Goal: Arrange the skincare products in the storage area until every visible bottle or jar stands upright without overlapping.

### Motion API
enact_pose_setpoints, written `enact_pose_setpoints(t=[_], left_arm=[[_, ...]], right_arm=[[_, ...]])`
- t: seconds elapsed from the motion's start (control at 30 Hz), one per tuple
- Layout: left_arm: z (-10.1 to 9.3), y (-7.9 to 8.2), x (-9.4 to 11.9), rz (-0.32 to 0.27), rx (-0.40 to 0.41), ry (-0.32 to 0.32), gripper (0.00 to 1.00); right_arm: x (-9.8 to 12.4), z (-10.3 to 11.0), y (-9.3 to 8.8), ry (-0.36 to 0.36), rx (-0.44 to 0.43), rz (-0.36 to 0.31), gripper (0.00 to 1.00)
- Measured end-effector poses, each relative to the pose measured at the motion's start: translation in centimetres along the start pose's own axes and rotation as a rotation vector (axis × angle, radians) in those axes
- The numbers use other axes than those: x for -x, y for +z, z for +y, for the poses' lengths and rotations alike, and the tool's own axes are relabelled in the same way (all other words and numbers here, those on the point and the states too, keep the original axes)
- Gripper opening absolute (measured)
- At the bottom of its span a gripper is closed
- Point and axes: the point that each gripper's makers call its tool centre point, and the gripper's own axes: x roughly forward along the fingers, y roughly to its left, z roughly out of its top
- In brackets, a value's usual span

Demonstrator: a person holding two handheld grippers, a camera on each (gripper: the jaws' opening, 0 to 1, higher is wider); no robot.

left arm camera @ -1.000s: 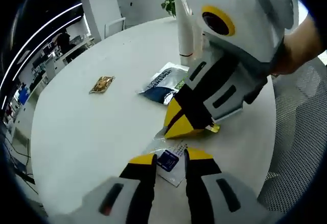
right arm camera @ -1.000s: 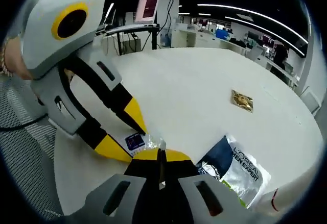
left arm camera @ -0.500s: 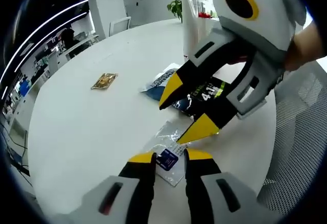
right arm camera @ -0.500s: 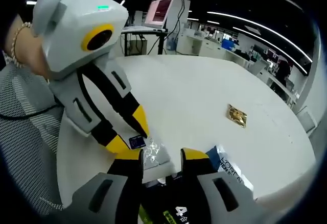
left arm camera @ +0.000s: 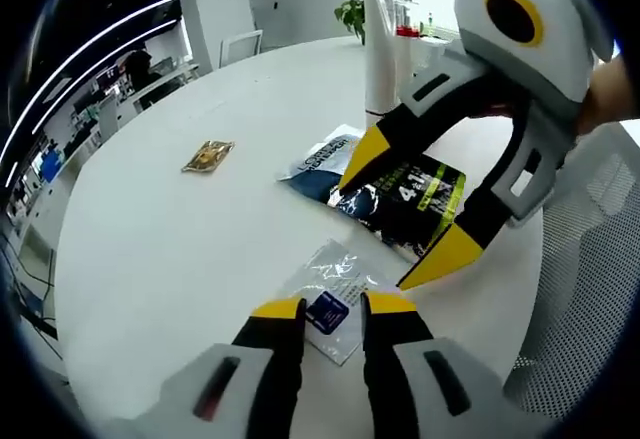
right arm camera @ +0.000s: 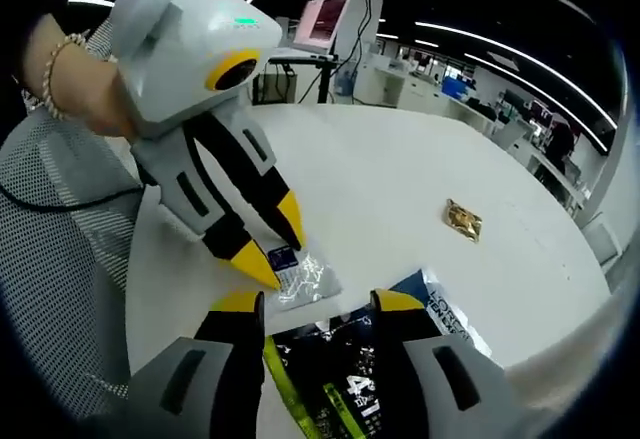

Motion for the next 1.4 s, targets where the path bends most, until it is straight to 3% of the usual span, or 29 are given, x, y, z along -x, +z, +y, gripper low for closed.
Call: enact_pose_setpoints(t=[0.53, 0.97, 1.2, 1.4], left_arm=[[0.0, 0.0, 1.0, 0.003, -0.009, 0.014, 0.29], [-0.7, -0.8, 2.8, -0.004, 0.042, 0.038, 0.44], [-0.7, -1.0, 4.1, -0.025, 0.102, 0.043, 0.50], [-0.7, -0.6, 5.4, -0.029, 0.142, 0.046, 0.58]], right_arm=[[2.2, 1.5, -0.9, -0.006, -0.035, 0.000, 0.57], [5.4, 1.7, -2.3, -0.094, -0.111, -0.009, 0.71], [7.7, 1.2, -2.9, -0.173, -0.168, -0.026, 0.87], [9.7, 0.7, -2.0, -0.205, -0.257, -0.075, 0.94]])
